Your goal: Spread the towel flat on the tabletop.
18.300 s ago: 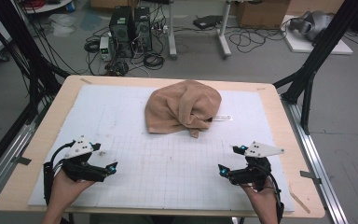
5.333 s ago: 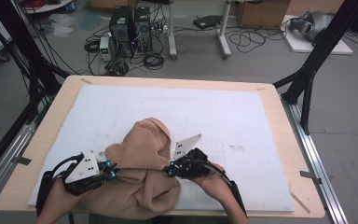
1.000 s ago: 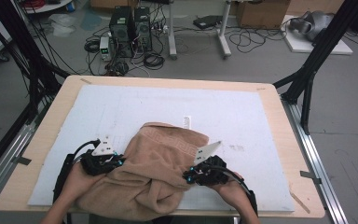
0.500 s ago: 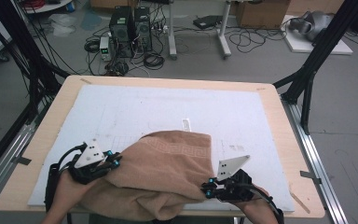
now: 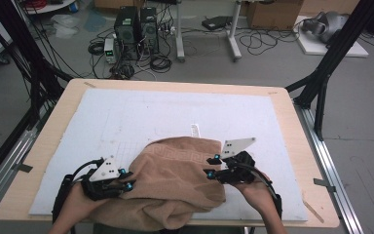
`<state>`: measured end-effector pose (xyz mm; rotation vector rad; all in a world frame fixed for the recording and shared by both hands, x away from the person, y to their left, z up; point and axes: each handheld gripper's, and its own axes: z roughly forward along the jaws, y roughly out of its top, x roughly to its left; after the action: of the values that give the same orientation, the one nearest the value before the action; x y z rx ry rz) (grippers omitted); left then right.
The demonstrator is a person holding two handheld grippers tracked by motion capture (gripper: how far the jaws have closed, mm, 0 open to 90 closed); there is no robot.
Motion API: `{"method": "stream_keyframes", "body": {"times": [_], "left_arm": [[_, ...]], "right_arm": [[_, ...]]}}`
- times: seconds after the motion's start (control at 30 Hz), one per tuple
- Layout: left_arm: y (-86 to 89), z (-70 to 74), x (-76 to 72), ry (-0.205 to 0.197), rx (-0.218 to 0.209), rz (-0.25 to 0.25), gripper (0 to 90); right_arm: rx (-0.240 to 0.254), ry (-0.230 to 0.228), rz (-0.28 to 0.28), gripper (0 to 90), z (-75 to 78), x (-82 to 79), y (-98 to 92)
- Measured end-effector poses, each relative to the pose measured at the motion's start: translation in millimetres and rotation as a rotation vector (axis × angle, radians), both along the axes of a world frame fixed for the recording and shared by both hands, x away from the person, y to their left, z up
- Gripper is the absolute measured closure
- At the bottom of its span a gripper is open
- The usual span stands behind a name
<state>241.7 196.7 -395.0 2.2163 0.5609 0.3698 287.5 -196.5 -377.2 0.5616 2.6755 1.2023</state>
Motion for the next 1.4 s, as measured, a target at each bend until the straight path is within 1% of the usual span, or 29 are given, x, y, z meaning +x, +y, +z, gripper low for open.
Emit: {"method": "stream_keyframes", "body": {"times": [0.07, 0.1, 0.17, 0.23, 0.27, 0.3, 0.37, 0.43, 0.5, 0.53, 0.57, 0.6, 0.63, 0.7, 0.73, 0.77, 0.83, 0.87, 0.93, 1.03, 1.1, 1.13, 1.17, 1.2, 1.23, 1.27, 1.3, 1.33, 1.4], "left_arm": [[3.0, 9.3, 3.9, -0.021, -0.011, 0.003, 68.0], [4.7, 13.6, 6.8, -0.029, -0.015, 0.011, 67.3], [8.3, 20.2, 14.6, -0.039, -0.030, 0.031, 67.1], [11.7, 24.5, 23.5, -0.049, -0.043, 0.055, 67.3], [12.7, 25.1, 29.0, -0.056, -0.042, 0.066, 67.4], [13.0, 24.4, 34.8, -0.056, -0.046, 0.085, 68.2], [12.0, 21.1, 47.1, -0.044, -0.051, 0.116, 70.6], [9.2, 16.4, 58.8, -0.039, -0.040, 0.139, 73.8], [5.9, 11.1, 69.9, -0.030, -0.030, 0.153, 75.7], [4.2, 8.1, 75.1, -0.023, -0.026, 0.162, 76.4], [2.6, 4.8, 80.3, -0.010, -0.032, 0.170, 76.7], [1.0, 1.9, 84.9, 0.004, -0.028, 0.169, 77.3], [-1.1, -1.3, 88.5, 0.011, -0.019, 0.173, 77.8], [-5.0, -7.3, 94.6, 0.043, -0.014, 0.162, 77.8], [-7.3, -10.2, 96.8, 0.057, 0.000, 0.157, 77.7], [-9.2, -13.2, 98.9, 0.064, 0.018, 0.155, 77.7], [-11.6, -18.4, 102.9, 0.086, 0.040, 0.160, 77.2], [-12.5, -20.7, 104.7, 0.096, 0.051, 0.164, 76.5], [-13.7, -24.2, 107.6, 0.112, 0.051, 0.170, 74.7], [-18.3, -28.7, 111.4, 0.137, 0.053, 0.177, 71.3], [-22.6, -33.5, 114.2, 0.164, 0.067, 0.183, 69.4], [-24.5, -35.5, 115.4, 0.168, 0.082, 0.186, 68.5], [-26.0, -36.9, 116.1, 0.166, 0.087, 0.188, 68.5], [-26.6, -37.2, 116.6, 0.164, 0.084, 0.188, 69.5], [-26.9, -36.7, 117.1, 0.168, 0.084, 0.178, 72.6], [-28.0, -36.0, 116.6, 0.161, 0.092, 0.171, 80.5], [-29.2, -35.2, 115.4, 0.144, 0.104, 0.172, 85.2], [-29.7, -34.1, 114.7, 0.131, 0.105, 0.169, 88.4], [-30.2, -31.3, 113.7, 0.101, 0.103, 0.183, 89.6]], "right_arm": [[0.000, 0.019, -0.014, 60.3, -10.4, 7.3, 6.1], [-0.012, 0.023, -0.016, 60.3, -15.9, 10.6, 9.1], [-0.054, 0.039, -0.013, 60.3, -27.2, 15.5, 14.9], [-0.069, 0.067, -0.009, 60.9, -37.0, 17.5, 18.6], [-0.086, 0.066, -0.006, 61.1, -41.0, 17.5, 19.6], [-0.102, 0.069, -0.003, 61.6, -44.3, 16.9, 20.1], [-0.117, 0.076, -0.001, 65.7, -49.7, 16.1, 18.2], [-0.143, 0.082, -0.011, 69.9, -54.5, 14.6, 15.3], [-0.101, 0.092, -0.025, 75.3, -57.9, 14.6, 10.3], [-0.096, 0.094, -0.032, 77.7, -58.4, 14.1, 9.0], [-0.100, 0.091, -0.030, 79.7, -58.2, 14.2, 8.2], [-0.102, 0.095, -0.026, 82.6, -57.9, 14.5, 8.1], [-0.107, 0.094, -0.019, 83.6, -57.5, 14.8, 7.9], [-0.122, 0.084, -0.005, 84.7, -56.6, 15.0, 8.0], [-0.127, 0.081, -0.003, 84.8, -56.2, 14.5, 7.8], [-0.129, 0.077, -0.002, 84.9, -56.1, 14.8, 7.2], [-0.120, 0.087, -0.006, 84.9, -56.5, 15.0, 5.5], [-0.118, 0.081, -0.005, 84.9, -56.9, 15.4, 4.5], [-0.112, 0.083, -0.012, 84.9, -57.2, 14.9, 3.9], [-0.111, 0.084, -0.007, 84.8, -57.5, 15.3, 3.4], [-0.112, 0.085, -0.004, 84.8, -57.3, 15.6, 3.4], [-0.112, 0.084, -0.004, 84.7, -57.4, 15.6, 3.5], [-0.111, 0.086, -0.006, 84.7, -57.4, 15.5, 3.5], [-0.112, 0.085, -0.004, 84.7, -57.4, 15.6, 3.3], [-0.111, 0.082, -0.004, 84.6, -57.6, 15.7, 3.2], [-0.109, 0.083, -0.004, 84.5, -57.7, 15.6, 3.1], [-0.108, 0.083, -0.003, 84.5, -57.7, 15.6, 3.0], [-0.108, 0.082, -0.003, 84.5, -57.9, 15.7, 3.0], [-0.106, 0.082, 0.000, 84.3, -58.0, 15.9, 3.0]]}}
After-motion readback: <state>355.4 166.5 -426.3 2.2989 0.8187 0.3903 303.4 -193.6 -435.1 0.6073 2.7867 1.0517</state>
